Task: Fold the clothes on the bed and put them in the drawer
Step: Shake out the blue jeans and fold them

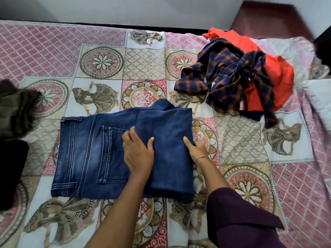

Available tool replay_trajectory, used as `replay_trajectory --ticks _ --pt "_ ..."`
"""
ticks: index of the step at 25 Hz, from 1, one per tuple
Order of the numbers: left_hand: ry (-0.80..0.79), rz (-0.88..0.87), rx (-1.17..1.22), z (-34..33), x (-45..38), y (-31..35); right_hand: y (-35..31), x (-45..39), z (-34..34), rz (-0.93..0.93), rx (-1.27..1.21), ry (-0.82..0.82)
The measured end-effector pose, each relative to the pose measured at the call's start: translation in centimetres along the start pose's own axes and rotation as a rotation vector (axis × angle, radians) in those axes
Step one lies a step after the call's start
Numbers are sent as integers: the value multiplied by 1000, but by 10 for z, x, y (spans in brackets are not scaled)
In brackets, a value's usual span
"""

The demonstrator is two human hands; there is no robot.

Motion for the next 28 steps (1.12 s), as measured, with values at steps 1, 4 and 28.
replay_trajectory --ticks 1,4,28 --pt "91 -179 -87 1 10 15 0 -2 1 10 45 27" --pt "-35 -583 -304 -35 30 27 0 -6 -3 3 154 79" --pt "-750 533 1093 89 -104 -132 -151 104 -304 220 512 -486"
Point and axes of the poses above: each hand's wrist, its own x-axis away from the middle knuckle, its own z-axis out of the back of the hand, y = z × x, the point moved 8 cm from there along -x, towards the middle knuckle, and after that the axes turned 12 degrees about z, right-handed, at the moved point
